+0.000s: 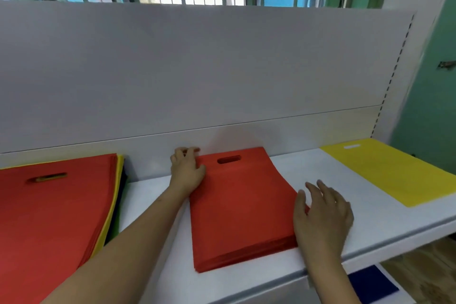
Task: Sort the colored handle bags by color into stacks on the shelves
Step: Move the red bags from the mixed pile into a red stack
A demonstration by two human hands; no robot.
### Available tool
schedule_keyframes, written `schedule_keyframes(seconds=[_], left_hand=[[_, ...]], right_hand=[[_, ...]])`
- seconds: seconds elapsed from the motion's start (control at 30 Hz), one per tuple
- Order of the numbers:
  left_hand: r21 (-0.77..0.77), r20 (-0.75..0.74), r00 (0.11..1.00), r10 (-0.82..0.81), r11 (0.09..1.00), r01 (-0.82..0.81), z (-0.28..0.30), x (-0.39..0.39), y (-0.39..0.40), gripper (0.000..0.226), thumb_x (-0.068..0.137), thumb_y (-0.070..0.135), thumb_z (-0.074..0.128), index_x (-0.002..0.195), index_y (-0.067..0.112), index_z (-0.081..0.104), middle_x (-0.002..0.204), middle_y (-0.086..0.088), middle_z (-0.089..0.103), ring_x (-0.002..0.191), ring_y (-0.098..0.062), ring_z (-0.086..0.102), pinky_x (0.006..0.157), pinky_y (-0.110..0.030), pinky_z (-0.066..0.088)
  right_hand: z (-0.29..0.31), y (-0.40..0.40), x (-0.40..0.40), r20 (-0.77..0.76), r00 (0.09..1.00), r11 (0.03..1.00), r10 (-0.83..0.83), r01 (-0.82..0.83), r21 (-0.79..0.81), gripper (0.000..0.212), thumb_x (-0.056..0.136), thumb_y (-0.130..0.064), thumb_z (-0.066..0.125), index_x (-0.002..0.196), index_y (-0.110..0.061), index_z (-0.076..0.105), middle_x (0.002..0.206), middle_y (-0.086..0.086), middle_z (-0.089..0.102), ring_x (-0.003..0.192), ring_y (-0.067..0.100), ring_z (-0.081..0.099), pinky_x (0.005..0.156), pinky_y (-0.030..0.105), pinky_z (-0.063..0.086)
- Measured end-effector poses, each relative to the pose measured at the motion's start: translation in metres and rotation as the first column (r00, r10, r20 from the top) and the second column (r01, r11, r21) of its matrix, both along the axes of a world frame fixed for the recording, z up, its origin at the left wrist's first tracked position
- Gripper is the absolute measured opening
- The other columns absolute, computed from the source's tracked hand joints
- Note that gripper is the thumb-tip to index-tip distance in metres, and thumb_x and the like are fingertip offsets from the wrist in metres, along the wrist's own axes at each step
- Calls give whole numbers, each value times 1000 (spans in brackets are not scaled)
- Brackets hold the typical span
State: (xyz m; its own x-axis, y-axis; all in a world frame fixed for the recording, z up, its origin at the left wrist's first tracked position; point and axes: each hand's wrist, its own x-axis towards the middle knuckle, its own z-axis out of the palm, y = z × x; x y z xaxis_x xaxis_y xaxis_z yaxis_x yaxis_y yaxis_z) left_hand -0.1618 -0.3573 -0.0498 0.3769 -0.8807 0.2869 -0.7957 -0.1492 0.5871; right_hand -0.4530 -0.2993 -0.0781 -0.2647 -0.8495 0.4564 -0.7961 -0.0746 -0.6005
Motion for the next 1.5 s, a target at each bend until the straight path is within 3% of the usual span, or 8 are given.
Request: schedule_keyframes(seconds=[0.17,0.43,0.67,0.8,1.0,1.17,1.37,1.5], left_hand=[[-55,134,991,6,998,1,42,29,12,52,87,18,57,139,15,48,136,-13,38,129,-32,33,106,-38,34],[25,265,963,44,998,-52,112,118,100,40,91,15,53,130,12,56,126,-11,58,116,-26,54,96,-30,39],[-28,308,873,377,921,-388,85,233,210,65,89,25,58,149,16,34,149,-15,34,134,-34,37,106,-46,39],[227,287,884,370,870,-438,28,273,246,81,98,47,45,157,22,-5,165,-1,-6,150,-31,9,117,-52,24],[223,306,863,402,851,-476,24,268,235,73,101,44,43,157,19,4,165,0,0,150,-29,13,116,-51,28],[100,424,749,509,796,-597,28,252,239,45,97,44,52,129,13,51,124,-12,58,114,-30,56,92,-39,43],[80,601,632,489,750,-656,55,232,237,14,92,15,53,102,10,61,106,-10,66,97,-30,63,77,-34,43],[-12,435,761,482,848,-530,89,235,236,8,81,24,57,86,17,55,90,-4,62,86,-25,59,65,-29,37]], right_hand=[[34,22,74,83,920,917,382,-366,-159,41,96,-36,47,131,-18,59,136,-1,56,127,16,48,108,33,37],[50,83,199,125,481,486,868,-874,-12,61,93,-47,53,148,-37,28,137,-23,43,101,-9,50,86,18,41],[53,123,271,-107,342,357,933,-915,187,93,78,-82,38,153,-40,2,160,-14,12,145,16,14,117,38,22],[30,131,287,-64,312,314,948,-884,345,121,48,-101,12,152,-42,3,155,-29,-3,147,18,11,118,45,19],[24,126,290,-94,340,350,936,-863,365,127,40,-103,-2,151,-43,15,157,-27,3,145,11,18,117,45,21],[36,123,288,-139,301,332,943,-842,425,86,70,-91,30,145,-49,28,156,-28,16,144,14,20,118,52,15],[52,112,292,-233,305,378,924,-825,419,39,100,-51,34,137,-43,47,145,-22,42,144,15,23,119,53,0],[67,90,273,-49,286,288,957,-916,279,21,99,-38,48,107,-37,68,128,-10,58,124,16,49,104,22,36]])
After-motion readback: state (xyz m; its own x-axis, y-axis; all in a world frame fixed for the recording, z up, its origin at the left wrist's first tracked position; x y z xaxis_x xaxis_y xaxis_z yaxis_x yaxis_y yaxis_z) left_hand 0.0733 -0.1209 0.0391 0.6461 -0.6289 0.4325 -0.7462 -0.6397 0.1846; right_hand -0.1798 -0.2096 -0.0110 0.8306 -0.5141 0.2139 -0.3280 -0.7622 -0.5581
